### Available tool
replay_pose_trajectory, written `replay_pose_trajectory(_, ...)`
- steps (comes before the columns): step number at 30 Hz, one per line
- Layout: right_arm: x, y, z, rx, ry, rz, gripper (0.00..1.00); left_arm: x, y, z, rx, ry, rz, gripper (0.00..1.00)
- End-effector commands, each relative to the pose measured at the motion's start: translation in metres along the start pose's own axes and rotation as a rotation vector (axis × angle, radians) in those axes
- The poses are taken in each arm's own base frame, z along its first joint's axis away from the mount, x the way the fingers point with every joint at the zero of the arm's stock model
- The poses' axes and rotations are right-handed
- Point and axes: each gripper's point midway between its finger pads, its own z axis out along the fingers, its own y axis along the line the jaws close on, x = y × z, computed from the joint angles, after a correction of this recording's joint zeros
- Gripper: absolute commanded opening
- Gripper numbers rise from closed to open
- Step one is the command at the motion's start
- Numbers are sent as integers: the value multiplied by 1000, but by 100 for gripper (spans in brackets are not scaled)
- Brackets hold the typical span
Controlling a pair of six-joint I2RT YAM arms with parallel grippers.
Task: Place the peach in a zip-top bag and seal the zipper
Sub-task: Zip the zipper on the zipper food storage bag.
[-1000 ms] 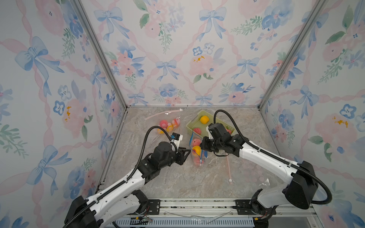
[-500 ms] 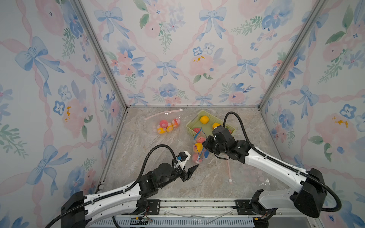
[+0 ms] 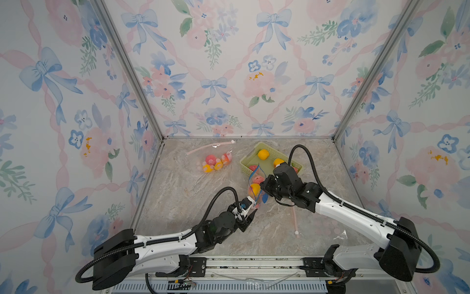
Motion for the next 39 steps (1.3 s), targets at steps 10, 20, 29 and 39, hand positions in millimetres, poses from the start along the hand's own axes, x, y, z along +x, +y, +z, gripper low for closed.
replay_pose_trajectory(10, 2, 4, -4, -26, -24, 0, 0, -18, 11, 12, -92, -43, 3, 21)
replay_pose_trajectory(20, 2, 9, -8, -32, -22, -57, 4, -21, 18, 7, -87, -37, 23, 0)
replay_pose_trajectory(29, -8, 60, -47, -167, 9, -406, 51, -41, 24, -19, 144, -40, 191, 0)
replay_pose_trajectory(39, 9, 99, -121, -399, 92, -1012, 58, -79, 27, -32, 370, -150, 354, 0)
